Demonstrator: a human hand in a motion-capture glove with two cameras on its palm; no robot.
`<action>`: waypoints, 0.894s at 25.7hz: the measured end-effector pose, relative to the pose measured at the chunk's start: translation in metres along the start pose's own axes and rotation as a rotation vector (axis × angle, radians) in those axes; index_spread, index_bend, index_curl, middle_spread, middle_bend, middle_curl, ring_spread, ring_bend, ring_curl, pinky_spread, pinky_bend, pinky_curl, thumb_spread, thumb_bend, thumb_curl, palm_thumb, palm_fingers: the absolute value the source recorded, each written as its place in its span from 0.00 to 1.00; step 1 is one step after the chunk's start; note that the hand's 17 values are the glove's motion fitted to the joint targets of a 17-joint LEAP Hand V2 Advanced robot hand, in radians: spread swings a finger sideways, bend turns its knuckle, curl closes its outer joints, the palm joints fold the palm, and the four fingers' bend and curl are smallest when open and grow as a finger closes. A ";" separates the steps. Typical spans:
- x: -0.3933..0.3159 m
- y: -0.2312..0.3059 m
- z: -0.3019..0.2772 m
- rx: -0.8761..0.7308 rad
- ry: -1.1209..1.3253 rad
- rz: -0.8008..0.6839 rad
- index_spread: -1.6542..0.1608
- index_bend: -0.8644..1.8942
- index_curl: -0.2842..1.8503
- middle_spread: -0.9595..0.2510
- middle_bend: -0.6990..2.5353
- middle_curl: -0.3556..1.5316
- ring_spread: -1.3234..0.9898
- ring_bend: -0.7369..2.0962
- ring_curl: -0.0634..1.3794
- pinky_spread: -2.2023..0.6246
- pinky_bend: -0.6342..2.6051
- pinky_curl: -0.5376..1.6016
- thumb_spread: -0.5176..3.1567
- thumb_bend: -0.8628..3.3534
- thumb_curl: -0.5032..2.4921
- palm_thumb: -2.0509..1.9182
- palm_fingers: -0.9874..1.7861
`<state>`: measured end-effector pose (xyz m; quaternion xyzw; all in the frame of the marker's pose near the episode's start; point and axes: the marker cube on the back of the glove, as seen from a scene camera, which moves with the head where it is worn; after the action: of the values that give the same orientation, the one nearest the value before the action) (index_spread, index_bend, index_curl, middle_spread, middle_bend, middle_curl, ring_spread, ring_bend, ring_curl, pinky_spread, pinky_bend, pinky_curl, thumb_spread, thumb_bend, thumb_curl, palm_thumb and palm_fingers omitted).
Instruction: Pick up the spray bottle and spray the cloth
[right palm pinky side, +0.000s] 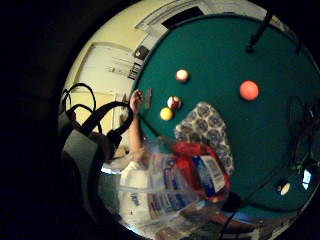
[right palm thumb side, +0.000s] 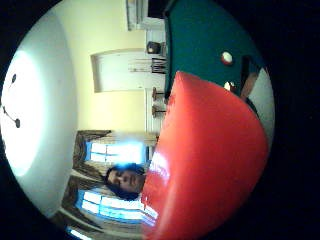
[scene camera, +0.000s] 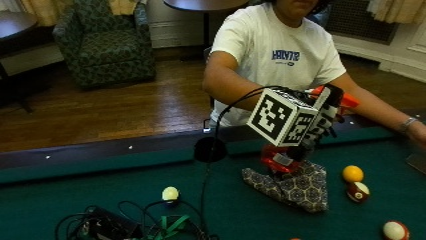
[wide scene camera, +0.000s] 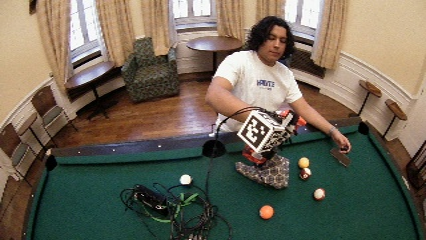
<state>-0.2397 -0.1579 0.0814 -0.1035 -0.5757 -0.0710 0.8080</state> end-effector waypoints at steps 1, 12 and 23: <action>-0.001 -0.001 0.001 0.020 -0.014 -0.022 0.75 0.42 0.43 0.60 0.39 0.48 0.49 0.51 0.38 0.67 0.35 0.44 0.25 0.20 0.46 0.74 0.85; -0.006 -0.031 0.040 0.195 -0.112 -0.186 0.75 0.42 0.43 0.60 0.39 0.48 0.49 0.50 0.38 0.67 0.35 0.44 0.25 0.20 0.46 0.74 0.85; -0.010 -0.077 0.095 0.250 -0.196 -0.236 0.75 0.42 0.44 0.60 0.39 0.48 0.49 0.50 0.38 0.67 0.35 0.45 0.25 0.20 0.46 0.74 0.84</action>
<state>-0.3481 -0.2090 0.1089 0.0598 -0.6639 -0.0828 0.7408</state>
